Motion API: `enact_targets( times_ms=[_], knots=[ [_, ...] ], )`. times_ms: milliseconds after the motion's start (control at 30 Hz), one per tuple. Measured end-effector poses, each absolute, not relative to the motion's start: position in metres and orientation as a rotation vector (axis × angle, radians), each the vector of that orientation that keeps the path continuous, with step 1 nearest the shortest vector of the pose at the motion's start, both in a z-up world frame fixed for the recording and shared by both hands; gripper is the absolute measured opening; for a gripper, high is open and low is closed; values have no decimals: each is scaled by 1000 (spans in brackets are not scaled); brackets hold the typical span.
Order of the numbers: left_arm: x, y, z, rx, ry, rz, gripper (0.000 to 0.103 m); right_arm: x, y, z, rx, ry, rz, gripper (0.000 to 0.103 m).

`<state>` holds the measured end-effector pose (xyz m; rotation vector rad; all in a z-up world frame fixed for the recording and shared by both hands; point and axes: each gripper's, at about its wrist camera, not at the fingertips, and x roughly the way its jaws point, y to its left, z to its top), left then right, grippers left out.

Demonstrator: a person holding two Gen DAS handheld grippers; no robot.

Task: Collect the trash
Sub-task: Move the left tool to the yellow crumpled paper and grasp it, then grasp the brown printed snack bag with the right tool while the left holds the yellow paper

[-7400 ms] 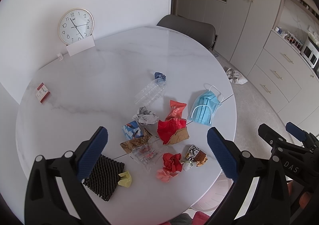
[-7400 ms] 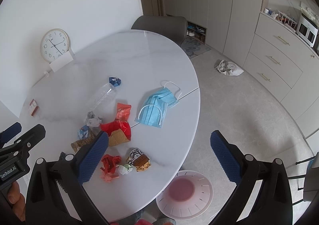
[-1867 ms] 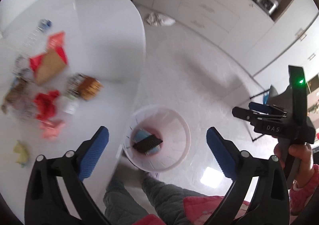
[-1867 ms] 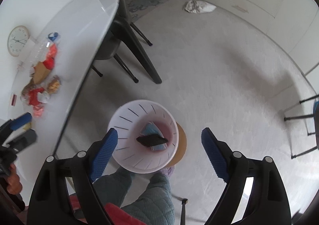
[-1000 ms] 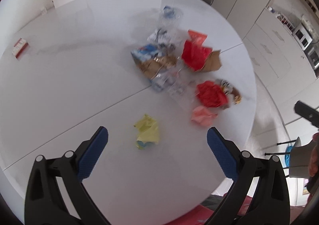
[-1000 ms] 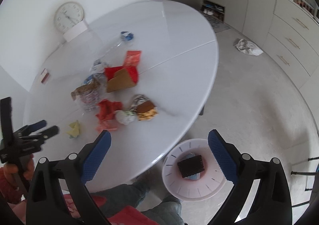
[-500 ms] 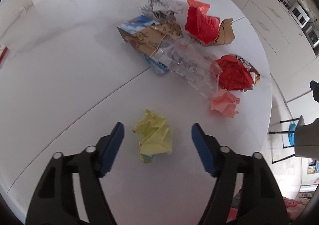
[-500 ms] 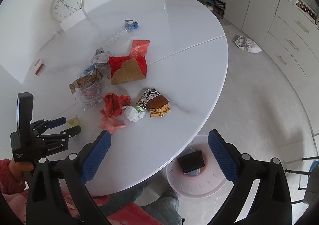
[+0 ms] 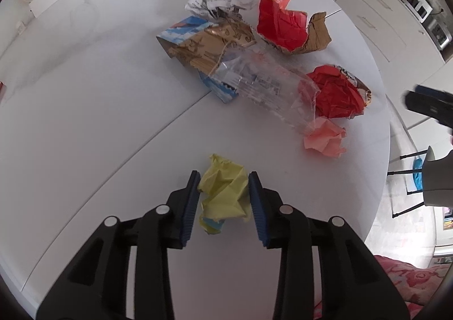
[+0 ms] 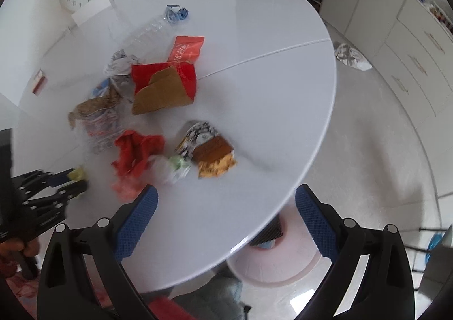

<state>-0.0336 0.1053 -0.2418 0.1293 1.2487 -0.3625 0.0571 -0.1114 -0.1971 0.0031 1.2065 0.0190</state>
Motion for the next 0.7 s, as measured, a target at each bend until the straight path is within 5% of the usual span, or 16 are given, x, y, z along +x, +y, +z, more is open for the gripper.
enact_targets(
  times_ms=[133, 467, 600, 700],
  knots=[
    [-34, 108, -225, 114, 1218, -350, 35, 79, -107, -217, -106, 1247, 76, 81],
    [-14, 99, -165, 38, 1135, -358, 35, 104, -102, -239, -243, 1291, 290, 80],
    [-9, 85, -149, 11, 1117, -372, 35, 110, -101, -249, -269, 1336, 317, 51],
    [-14, 79, -143, 11, 1106, -380, 35, 111, -104, -250, -274, 1332, 315, 47]
  ],
)
